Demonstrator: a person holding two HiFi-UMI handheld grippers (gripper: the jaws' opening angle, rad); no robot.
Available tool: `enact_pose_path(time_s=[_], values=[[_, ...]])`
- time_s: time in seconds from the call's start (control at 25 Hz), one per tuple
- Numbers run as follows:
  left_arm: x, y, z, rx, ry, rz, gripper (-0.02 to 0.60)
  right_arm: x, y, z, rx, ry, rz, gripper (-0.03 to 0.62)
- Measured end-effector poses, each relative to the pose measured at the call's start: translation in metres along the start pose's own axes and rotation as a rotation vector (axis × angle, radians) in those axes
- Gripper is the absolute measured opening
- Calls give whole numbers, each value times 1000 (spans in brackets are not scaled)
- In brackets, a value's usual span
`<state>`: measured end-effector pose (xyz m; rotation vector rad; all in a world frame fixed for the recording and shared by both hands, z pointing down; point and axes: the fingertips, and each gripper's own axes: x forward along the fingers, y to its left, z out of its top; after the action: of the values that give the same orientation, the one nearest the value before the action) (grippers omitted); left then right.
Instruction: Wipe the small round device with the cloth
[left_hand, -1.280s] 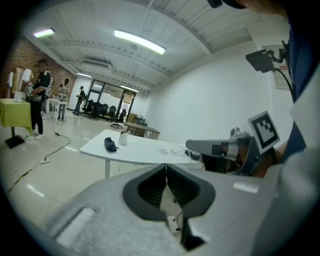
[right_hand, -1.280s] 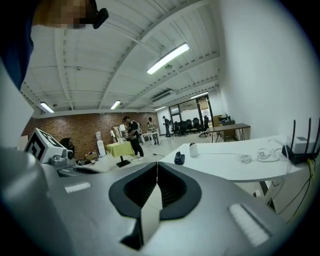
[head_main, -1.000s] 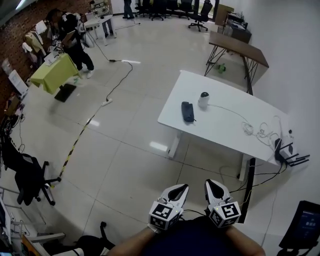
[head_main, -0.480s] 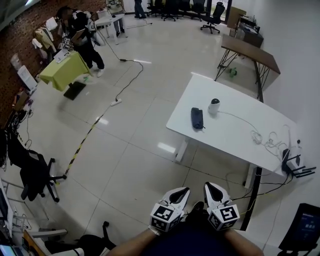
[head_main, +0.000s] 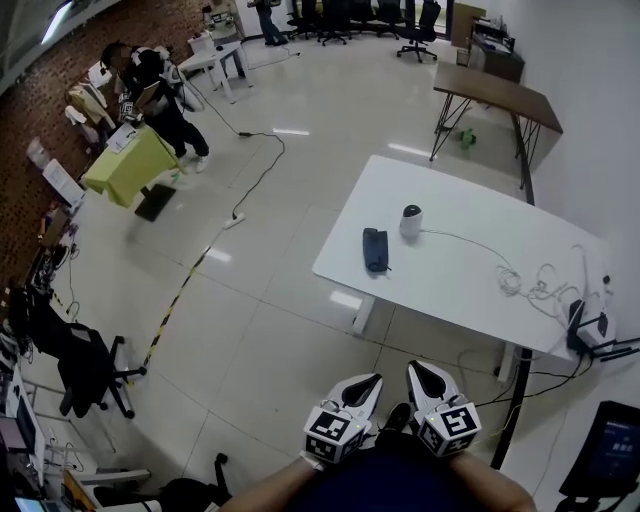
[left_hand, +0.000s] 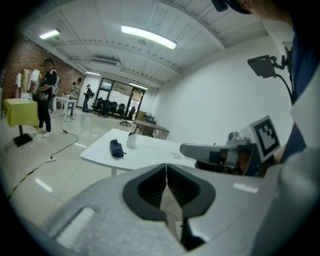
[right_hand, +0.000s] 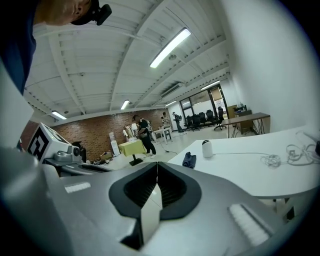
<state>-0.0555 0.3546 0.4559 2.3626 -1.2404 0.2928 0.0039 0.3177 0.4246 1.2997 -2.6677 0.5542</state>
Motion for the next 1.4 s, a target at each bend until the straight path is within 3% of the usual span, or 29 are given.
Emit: enact_pose_path(time_s=[0.28,0.72,1.08,1.4], values=[[53,-21,25,64,-19,12,3,-9,-64,19,28,-36,-24,12],[77,-24,39,51,-26,40,3,2,-92,18,45,-42,25,12],[108,12,51,10,-10,-9,3,45,-109,26,45,-19,-20,12],[140,76,97,-3,-33,-72,3,112,-119,54,20,-6,-84,12]])
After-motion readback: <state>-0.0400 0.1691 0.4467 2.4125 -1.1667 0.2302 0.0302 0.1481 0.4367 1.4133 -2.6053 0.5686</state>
